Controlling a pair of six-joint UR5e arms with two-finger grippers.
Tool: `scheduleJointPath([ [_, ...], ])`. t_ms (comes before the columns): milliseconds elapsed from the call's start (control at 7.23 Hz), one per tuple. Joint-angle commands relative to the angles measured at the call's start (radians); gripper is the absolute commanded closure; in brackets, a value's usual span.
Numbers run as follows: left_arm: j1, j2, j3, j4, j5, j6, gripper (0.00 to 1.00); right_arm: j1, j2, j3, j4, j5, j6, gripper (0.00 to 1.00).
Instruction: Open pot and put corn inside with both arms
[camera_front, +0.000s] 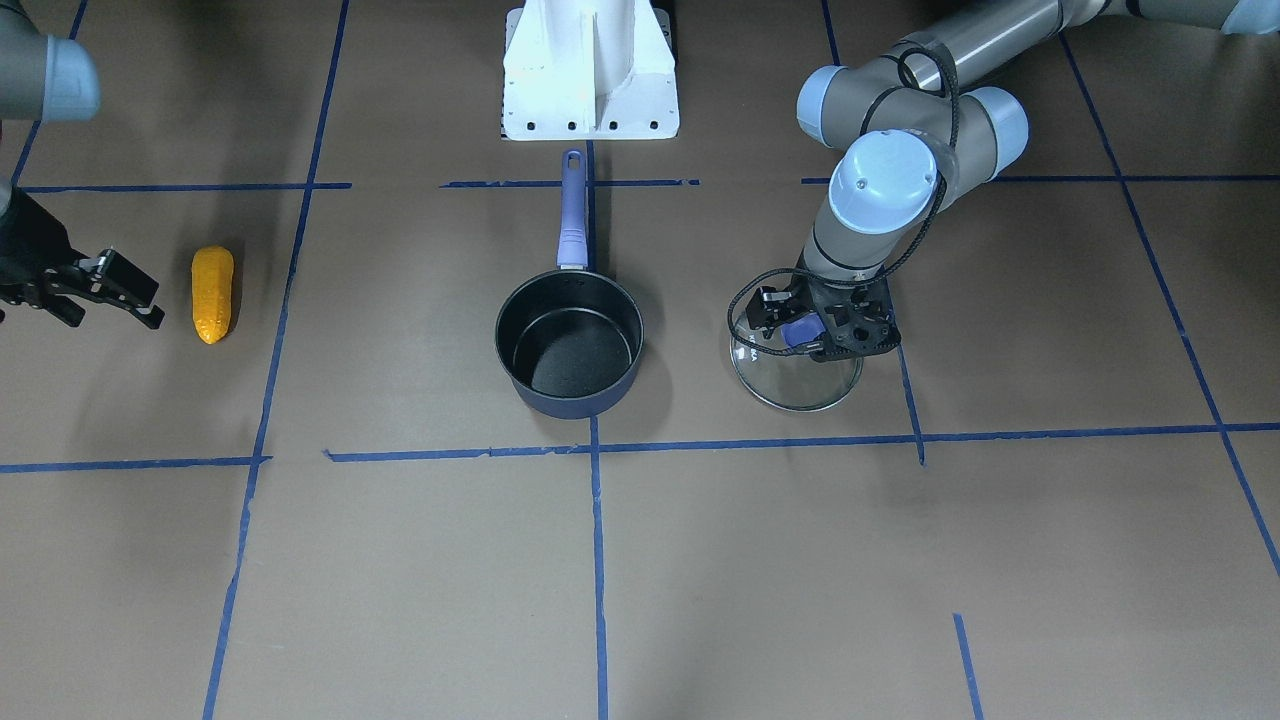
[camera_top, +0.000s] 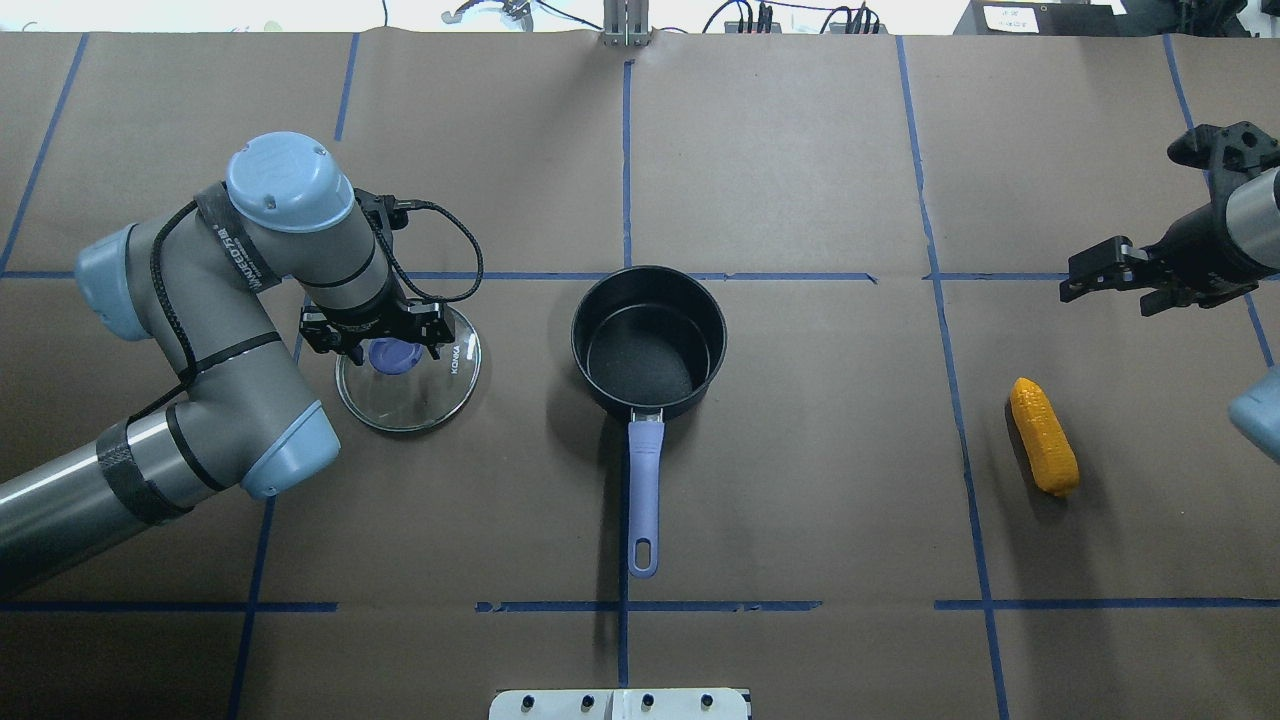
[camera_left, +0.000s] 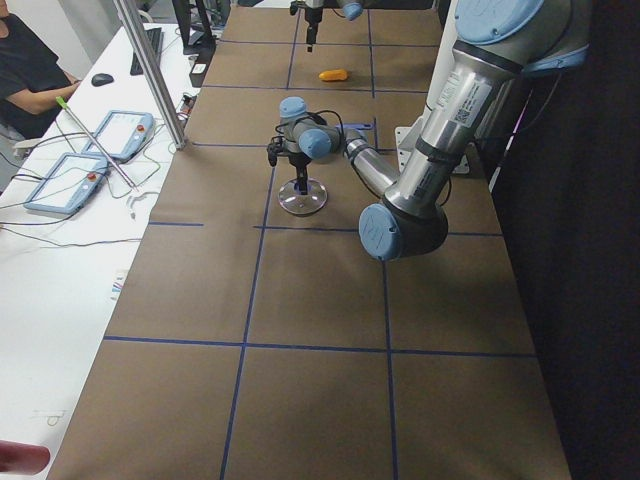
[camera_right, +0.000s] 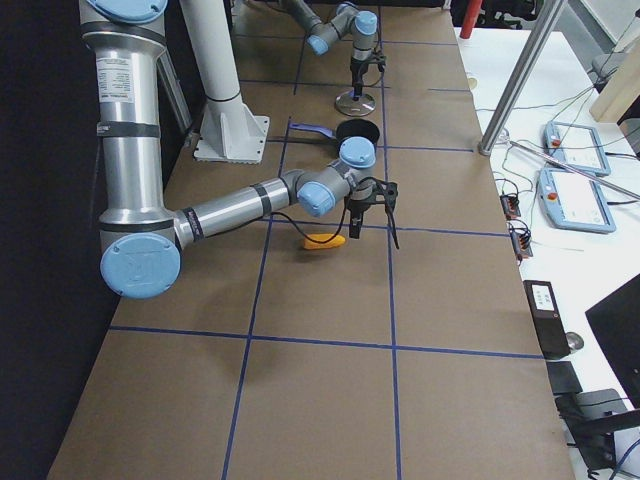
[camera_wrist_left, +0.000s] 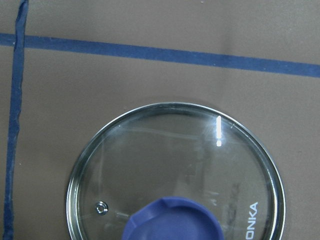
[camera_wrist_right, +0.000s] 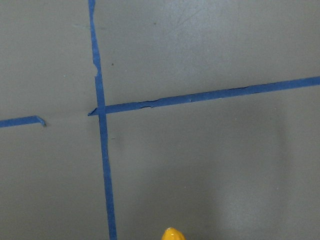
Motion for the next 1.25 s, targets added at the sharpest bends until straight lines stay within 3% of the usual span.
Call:
scheduleJointPath([
  [0, -0.011, 0.000, -0.014, 0.007, -0.002, 0.000, 0.00, -0.068, -0.024, 0.001, 0.001, -0.039, 0.023, 0.00],
  [138, -0.014, -0.002, -0.027, 0.030, -0.003, 0.000, 0.00, -0.107, -0.026, 0.003, 0.010, -0.062, 0.049, 0.00],
  [415, -0.020, -0.004, -0.063, 0.059, -0.004, 0.000, 0.00, -0.175, -0.096, 0.001, 0.153, -0.102, 0.066, 0.00],
  [692, -0.031, -0.010, -0.070, 0.060, -0.005, -0.001, 0.00, -0.246, -0.105, -0.005, 0.156, -0.160, 0.066, 0.00],
  [1107, -0.066, -0.007, -0.157, 0.142, -0.062, 0.000, 0.00, -0.274, -0.112, -0.018, 0.155, -0.173, 0.065, 0.00],
])
